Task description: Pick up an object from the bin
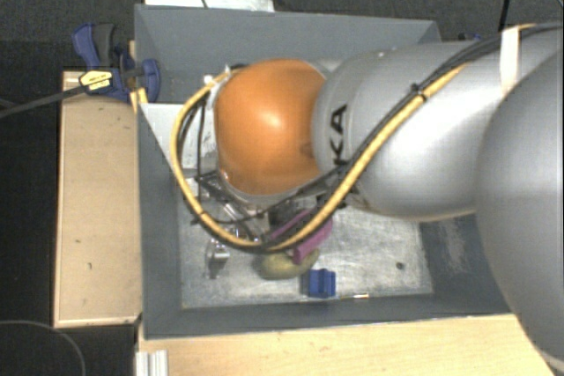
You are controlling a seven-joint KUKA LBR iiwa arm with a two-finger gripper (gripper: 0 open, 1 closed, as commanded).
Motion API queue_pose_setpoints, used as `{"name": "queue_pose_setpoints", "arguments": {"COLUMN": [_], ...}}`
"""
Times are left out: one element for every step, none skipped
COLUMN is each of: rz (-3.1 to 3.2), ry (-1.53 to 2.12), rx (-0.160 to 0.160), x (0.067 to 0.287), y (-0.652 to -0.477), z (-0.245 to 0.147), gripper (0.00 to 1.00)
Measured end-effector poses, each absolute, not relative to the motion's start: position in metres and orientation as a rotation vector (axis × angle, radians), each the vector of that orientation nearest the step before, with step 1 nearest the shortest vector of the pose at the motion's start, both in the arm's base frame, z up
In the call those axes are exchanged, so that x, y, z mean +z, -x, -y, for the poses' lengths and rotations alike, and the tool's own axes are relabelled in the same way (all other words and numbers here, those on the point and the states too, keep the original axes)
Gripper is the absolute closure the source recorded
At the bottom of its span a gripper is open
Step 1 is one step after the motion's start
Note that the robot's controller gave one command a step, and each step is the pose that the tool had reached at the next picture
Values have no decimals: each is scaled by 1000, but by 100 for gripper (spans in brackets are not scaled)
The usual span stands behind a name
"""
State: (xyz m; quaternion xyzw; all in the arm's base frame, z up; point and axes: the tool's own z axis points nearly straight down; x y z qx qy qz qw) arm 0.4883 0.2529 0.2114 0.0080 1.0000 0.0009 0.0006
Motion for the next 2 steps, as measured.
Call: {"name": "queue_pose_setpoints", "arguments": {"rz": [-3145,-3140], "ry": [-103,127], "rx": [-6,-3], "x": [90,99], "y": [-529,-490], "z": [-183,-107], "gripper": [0,0]}}
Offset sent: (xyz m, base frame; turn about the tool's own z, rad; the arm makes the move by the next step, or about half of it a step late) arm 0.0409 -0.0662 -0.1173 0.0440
